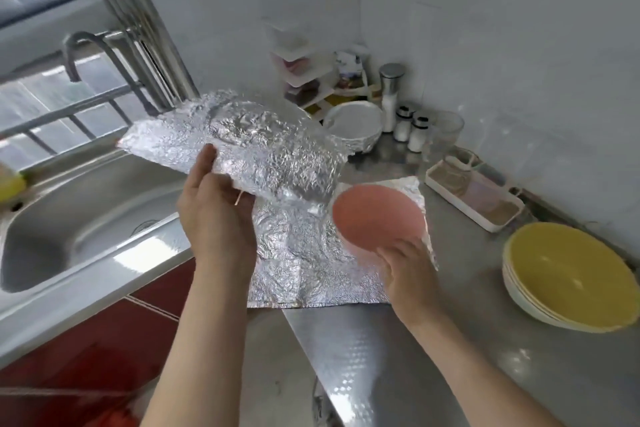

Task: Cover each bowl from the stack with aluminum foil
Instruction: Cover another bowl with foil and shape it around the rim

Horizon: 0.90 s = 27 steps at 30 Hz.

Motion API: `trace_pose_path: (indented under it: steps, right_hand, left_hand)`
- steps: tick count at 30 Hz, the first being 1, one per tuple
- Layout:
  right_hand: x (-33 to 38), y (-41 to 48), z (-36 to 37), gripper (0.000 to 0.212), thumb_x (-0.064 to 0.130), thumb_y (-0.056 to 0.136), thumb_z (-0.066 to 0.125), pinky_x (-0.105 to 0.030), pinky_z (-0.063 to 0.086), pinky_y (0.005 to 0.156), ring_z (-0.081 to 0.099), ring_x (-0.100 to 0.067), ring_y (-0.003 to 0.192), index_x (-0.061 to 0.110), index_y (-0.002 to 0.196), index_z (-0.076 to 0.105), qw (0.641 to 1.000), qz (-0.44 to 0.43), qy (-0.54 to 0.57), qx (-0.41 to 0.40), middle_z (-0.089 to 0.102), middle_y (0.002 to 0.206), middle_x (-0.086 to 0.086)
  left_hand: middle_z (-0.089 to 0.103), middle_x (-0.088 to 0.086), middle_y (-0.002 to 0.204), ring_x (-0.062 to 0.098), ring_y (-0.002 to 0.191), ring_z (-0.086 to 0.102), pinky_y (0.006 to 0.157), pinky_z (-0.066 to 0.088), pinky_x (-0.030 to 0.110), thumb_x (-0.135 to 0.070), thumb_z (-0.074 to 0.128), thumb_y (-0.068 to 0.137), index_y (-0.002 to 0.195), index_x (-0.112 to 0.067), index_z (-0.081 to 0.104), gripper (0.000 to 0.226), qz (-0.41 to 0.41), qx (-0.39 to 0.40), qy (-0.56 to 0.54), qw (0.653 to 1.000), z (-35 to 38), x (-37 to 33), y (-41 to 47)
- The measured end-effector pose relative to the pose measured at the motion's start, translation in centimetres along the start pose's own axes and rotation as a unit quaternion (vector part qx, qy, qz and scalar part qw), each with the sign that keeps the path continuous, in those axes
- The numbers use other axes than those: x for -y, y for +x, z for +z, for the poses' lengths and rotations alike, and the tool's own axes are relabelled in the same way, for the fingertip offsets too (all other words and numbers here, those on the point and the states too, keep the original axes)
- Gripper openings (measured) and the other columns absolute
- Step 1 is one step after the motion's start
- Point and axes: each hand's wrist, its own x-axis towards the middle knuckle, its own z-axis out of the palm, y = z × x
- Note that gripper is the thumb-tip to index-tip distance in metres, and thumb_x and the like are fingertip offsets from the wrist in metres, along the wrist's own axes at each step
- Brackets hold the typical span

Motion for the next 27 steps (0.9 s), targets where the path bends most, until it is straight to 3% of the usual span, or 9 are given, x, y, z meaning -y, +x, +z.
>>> trace_pose_path:
  steps: [4,8,10,11,14,15,19,23,27]
  right_hand:
    - [0.6,-1.1,2.2,0.025,-0.003,0.061,0.084,-0.028,0.05,0.08,0.06,-0.026,0.092,0.013,0.078,0.075,0.995,0.0,-0.001,0.104,0.07,0.08,-0.001]
    - [0.6,-0.9,1.5,0.019,0.021,0.076,0.073,-0.04,0.047,0.09,0.057,-0.036,0.111,0.014,0.094,0.072,0.985,0.046,-0.009,0.169,0.067,0.107,-0.006]
    - [1.3,0.2,-0.8,0.022,0.014,0.081,0.064,-0.039,0.052,0.082,0.061,-0.034,0.106,0.006,0.102,0.069,0.973,0.146,0.133,0.117,0.069,0.107,-0.009]
    - [2.2,1.3,-2.7,0.017,0.01,0.087,0.059,-0.036,0.051,0.078,0.064,-0.03,0.098,0.007,0.099,0.069,0.923,0.246,0.286,0.08,0.072,0.099,-0.006]
    - [3.2,3.8,-7.0,0.023,0.039,0.097,0.05,-0.036,0.049,0.073,0.066,-0.026,0.085,0.02,0.096,0.064,0.577,0.494,0.646,0.077,0.07,0.077,-0.002]
    - [3.1,4.1,-7.5,0.027,0.046,0.093,0.052,-0.037,0.05,0.07,0.065,-0.029,0.08,0.02,0.094,0.06,0.543,0.502,0.668,0.082,0.065,0.068,-0.003]
    - [3.0,5.7,-9.3,0.045,0.015,0.081,0.072,-0.027,0.049,0.055,0.063,-0.013,0.059,0.017,0.123,0.056,0.603,0.485,0.633,0.027,0.067,0.063,0.005]
    - [2.9,8.0,-11.1,0.052,-0.001,0.084,0.066,-0.023,0.045,0.048,0.057,-0.007,0.048,0.018,0.129,0.05,0.614,0.47,0.634,-0.021,0.065,0.056,0.004]
    - [3.2,10.4,-13.3,0.057,0.013,0.093,0.059,-0.028,0.054,0.066,0.071,-0.019,0.086,0.024,0.143,0.035,0.632,0.355,0.687,-0.045,0.073,0.1,-0.006]
  left_hand:
    - [0.039,0.005,0.15,0.019,0.129,0.051,0.092,0.055,0.031,0.026,0.039,0.086,0.146,-0.016,0.042,0.073,-0.047,0.088,0.086,0.991,-0.6,1.6,-0.1]
    - [0.047,-0.016,0.136,-0.016,0.093,0.058,0.077,0.044,0.005,0.007,0.05,0.094,0.147,-0.019,0.041,0.06,0.055,0.128,0.279,0.95,-0.7,3.6,-1.1]
    - [0.048,-0.02,0.128,-0.013,0.107,0.052,0.082,0.036,-0.002,0.003,0.047,0.095,0.146,-0.019,0.044,0.055,0.093,0.146,0.348,0.921,-0.8,4.5,-1.5]
    - [0.049,-0.019,0.127,-0.013,0.113,0.048,0.086,0.031,-0.005,0.004,0.047,0.095,0.145,-0.018,0.045,0.054,0.102,0.154,0.363,0.913,-0.8,4.5,-1.7]
    - [0.055,-0.015,0.127,-0.008,0.117,0.048,0.09,0.026,-0.007,0.004,0.05,0.094,0.141,-0.018,0.051,0.051,0.146,0.182,0.406,0.884,-0.6,4.9,-2.2]
    - [0.06,-0.011,0.127,-0.004,0.114,0.052,0.089,0.028,-0.006,0.002,0.053,0.094,0.139,-0.018,0.054,0.049,0.177,0.191,0.423,0.868,-0.8,5.0,-2.3]
    - [0.076,0.002,0.082,0.022,0.071,0.069,0.06,0.044,0.026,-0.014,0.063,0.093,0.124,-0.025,0.068,0.033,0.257,0.225,0.492,0.801,-0.8,5.0,-2.8]
    - [0.063,0.001,0.056,0.028,0.049,0.06,0.044,0.041,0.028,-0.026,0.079,0.081,0.089,-0.028,0.078,0.007,0.325,0.195,0.583,0.719,-0.3,4.0,-3.3]
    - [0.058,0.001,0.074,0.022,0.069,0.051,0.06,0.035,0.03,-0.027,0.075,0.085,0.088,-0.021,0.079,0.007,0.319,0.135,0.504,0.791,1.5,2.9,-2.9]
